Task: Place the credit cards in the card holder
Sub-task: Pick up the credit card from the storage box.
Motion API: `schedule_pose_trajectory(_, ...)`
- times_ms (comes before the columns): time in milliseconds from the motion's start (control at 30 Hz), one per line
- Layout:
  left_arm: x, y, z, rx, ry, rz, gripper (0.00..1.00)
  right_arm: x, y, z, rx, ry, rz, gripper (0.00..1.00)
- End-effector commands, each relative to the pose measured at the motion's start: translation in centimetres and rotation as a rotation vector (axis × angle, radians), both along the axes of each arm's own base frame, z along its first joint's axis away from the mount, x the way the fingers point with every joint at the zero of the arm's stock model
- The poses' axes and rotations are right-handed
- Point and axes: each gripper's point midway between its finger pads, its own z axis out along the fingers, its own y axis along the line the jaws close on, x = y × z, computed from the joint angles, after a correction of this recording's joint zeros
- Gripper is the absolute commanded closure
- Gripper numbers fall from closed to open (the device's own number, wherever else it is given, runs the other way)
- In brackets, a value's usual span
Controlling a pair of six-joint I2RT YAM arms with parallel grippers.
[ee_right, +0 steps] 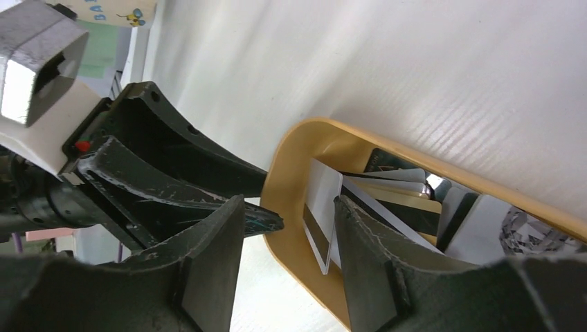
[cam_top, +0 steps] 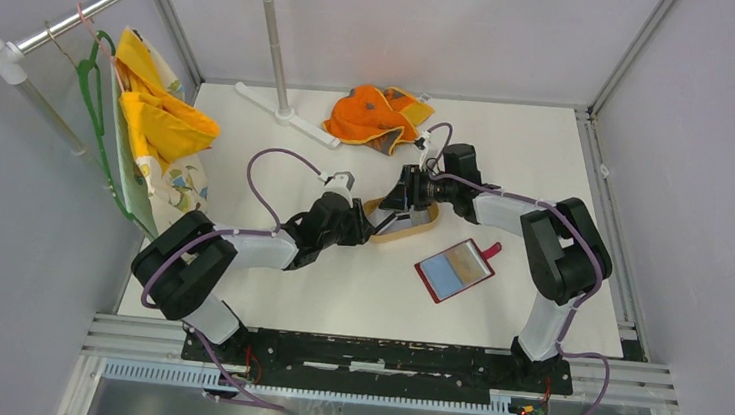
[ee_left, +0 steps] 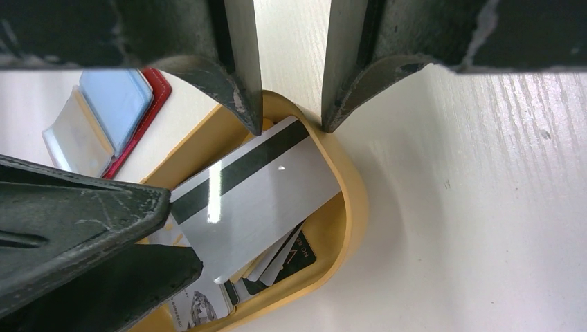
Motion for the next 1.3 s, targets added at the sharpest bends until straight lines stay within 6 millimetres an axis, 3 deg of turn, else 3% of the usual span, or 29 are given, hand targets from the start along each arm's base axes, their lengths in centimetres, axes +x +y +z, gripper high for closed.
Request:
schedule_pose_trajectory(0, 1.5, -2.1, 3.6, -0.094, -0.077, -0.018, 0.59, -2.6, 1.6, 1.1, 0.079, 0.056, 0.083, 0.46)
schedule_pose_trajectory(133, 1.5, -2.1, 3.7, -0.098, -0.079, -0.021, 0.59, -2.6, 1.5, 0.5, 0.072, 0.069, 0.073, 0.52)
schedule_pose_trajectory(300, 1.5, -2.1, 4.0, -0.103, -0.085, -0.022, 0.59, -2.4, 1.1, -0.8, 0.024, 0.074, 0.067, 0.53)
schedule_pose_trajectory(667, 1.5, -2.1, 4.4, -0.11, -0.094, -0.023, 0.59, -4.0, 2.1, 0.7, 0.158, 0.153, 0.107, 0.65)
schedule_pose_trajectory(1033, 1.4, -1.9, 4.6, -0.109, -0.099, -0.019, 0.59, -4.3, 2.1, -1.1, 0.102, 0.158, 0.104, 0.59)
schedule_pose_trajectory(1267, 1.4, -2.0, 4.8, -0.109, -0.101, -0.023, 0.59, -1.7, 0.7, -2.4, -0.078, -0.008, 0.063, 0.56)
